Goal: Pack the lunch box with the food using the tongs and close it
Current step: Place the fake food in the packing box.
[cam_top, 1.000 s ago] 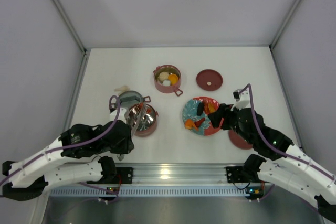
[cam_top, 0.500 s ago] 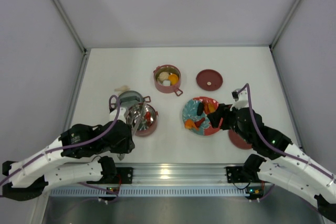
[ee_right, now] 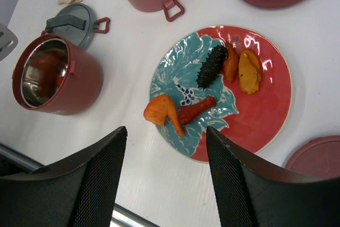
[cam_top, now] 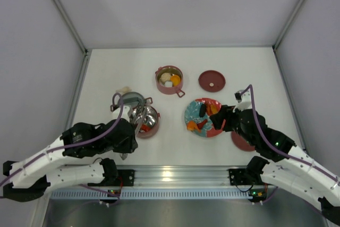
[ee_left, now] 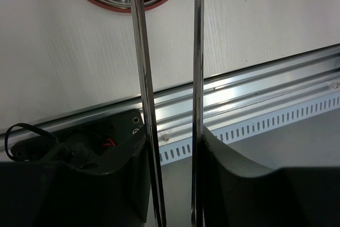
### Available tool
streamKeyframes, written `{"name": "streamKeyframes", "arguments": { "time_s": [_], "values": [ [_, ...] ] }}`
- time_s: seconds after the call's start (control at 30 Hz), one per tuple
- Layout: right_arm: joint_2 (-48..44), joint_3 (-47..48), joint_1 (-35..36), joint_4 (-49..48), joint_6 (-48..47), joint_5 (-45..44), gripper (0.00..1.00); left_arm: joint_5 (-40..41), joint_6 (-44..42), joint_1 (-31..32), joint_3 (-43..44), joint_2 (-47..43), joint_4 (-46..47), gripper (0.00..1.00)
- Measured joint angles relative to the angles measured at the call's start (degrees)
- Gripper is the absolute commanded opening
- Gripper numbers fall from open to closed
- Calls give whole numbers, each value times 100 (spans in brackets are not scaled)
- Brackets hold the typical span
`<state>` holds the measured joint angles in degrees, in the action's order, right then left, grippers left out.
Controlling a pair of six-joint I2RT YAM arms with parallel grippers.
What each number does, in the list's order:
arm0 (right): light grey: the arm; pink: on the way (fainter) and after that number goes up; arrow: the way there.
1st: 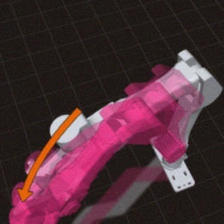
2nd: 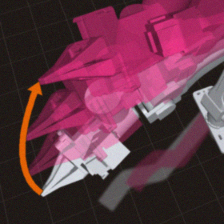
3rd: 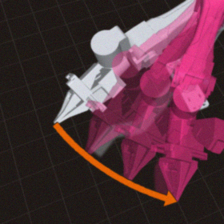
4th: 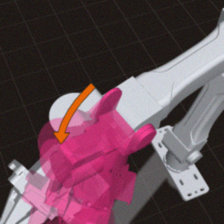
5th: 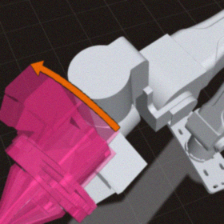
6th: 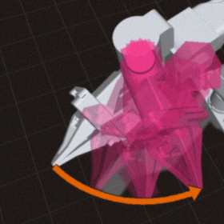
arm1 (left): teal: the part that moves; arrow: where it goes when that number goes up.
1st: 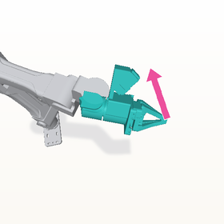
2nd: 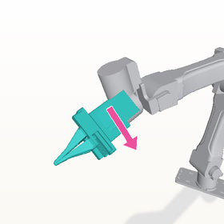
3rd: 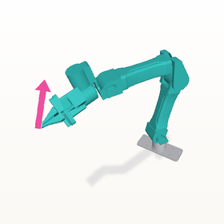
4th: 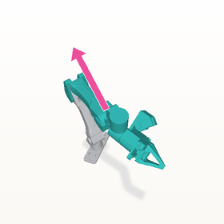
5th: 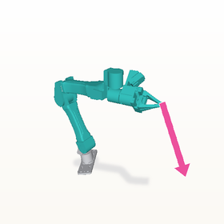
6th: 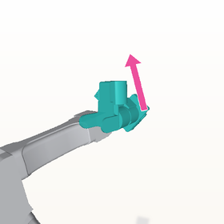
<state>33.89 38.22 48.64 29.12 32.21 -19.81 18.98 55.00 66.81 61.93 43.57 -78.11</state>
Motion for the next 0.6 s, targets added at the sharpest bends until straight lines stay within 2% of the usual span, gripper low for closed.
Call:
{"name": "streamKeyframes", "arguments": {
  "time_s": [0.37, 0.6],
  "values": [
    [-127, -2, 0, 11, 2, -13, 61, -192, -686, 0, 463, 1115, 146, 40],
    [-354, -2, 0, 66, 28, -107, 61, -697, -1196, 63, 470, 1910, 861, 40]
  ]
}}
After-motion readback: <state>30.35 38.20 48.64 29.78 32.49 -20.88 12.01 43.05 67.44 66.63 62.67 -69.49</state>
